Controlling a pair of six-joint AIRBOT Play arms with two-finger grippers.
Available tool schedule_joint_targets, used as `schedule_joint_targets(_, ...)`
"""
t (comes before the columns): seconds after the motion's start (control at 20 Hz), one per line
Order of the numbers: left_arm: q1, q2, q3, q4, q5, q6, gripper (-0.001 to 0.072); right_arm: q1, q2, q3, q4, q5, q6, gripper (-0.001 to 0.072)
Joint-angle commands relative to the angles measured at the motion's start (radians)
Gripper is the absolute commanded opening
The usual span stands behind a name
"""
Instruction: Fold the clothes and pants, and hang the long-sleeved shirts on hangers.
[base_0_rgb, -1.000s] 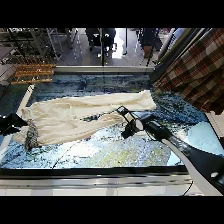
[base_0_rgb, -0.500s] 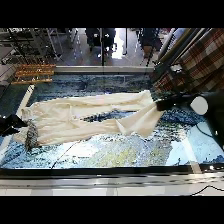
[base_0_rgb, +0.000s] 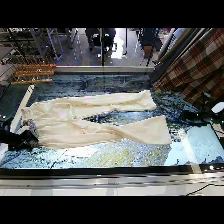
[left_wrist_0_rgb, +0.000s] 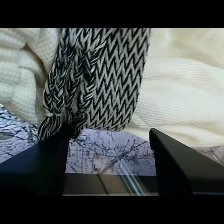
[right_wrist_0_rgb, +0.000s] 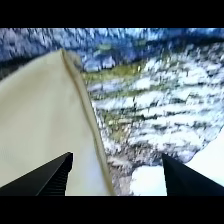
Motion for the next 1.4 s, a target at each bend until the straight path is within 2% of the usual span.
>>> schedule_joint_targets(0.0,0.003,0.001,-0.084,-0.001,0.054,0.010,0.0561,-0.078,0.009,-0.168,0.152,0.137,-0.083,0.0623)
schedule_joint_targets(0.2,0.011,0.005,-0.084,-0.001,0.054,0.013,0.0561,-0.090,0.014,-0.327,0.161,0.102,-0.085,0.0608)
schedule_joint_targets(0.25,0.013,0.005,-0.084,-0.003,0.053,0.013,0.0561,-0.090,0.014,-0.341,0.160,0.079,-0.093,0.0570)
schedule_joint_targets(0.4,0.014,0.005,-0.084,-0.005,0.050,0.013,0.0561,-0.083,-0.005,-0.344,0.204,0.028,-0.119,0.0560)
schedule_joint_targets(0.45,0.014,0.005,-0.084,-0.005,0.050,0.013,0.0561,-0.074,-0.018,-0.344,0.226,0.024,-0.136,0.0495)
schedule_joint_targets(0.6,0.014,0.005,-0.084,-0.005,0.045,0.013,0.0561,-0.024,-0.027,-0.341,0.271,-0.043,-0.211,0.0029)
schedule_joint_targets(0.8,0.015,0.005,-0.084,-0.005,0.036,0.035,0.0561,-0.006,0.111,-0.317,0.256,-0.080,-0.215,0.0026)
schedule_joint_targets(0.85,0.015,0.006,-0.084,-0.005,0.035,0.035,0.0561,-0.006,0.175,-0.317,0.243,-0.050,-0.215,0.0026)
schedule_joint_targets(1.0,0.015,0.031,-0.084,-0.005,0.036,0.042,0.0561,0.014,0.444,-0.317,0.294,0.174,-0.223,0.0026)
schedule_joint_targets(1.1,0.015,0.064,-0.084,-0.004,0.040,0.059,0.0561,0.037,0.692,-0.317,0.406,0.194,-0.202,0.0027)
schedule_joint_targets(1.2,0.015,0.098,-0.082,-0.005,0.068,0.059,0.0561,0.067,0.908,-0.317,0.449,-0.003,-0.120,0.0027)
schedule_joint_targets(1.25,0.015,0.111,-0.082,-0.005,0.087,0.059,0.0561,0.084,0.971,-0.317,0.396,-0.149,-0.046,0.0027)
schedule_joint_targets(1.35,0.015,0.129,-0.082,-0.005,0.106,0.058,0.0561,0.093,0.953,-0.317,0.241,-0.329,0.071,0.0027)
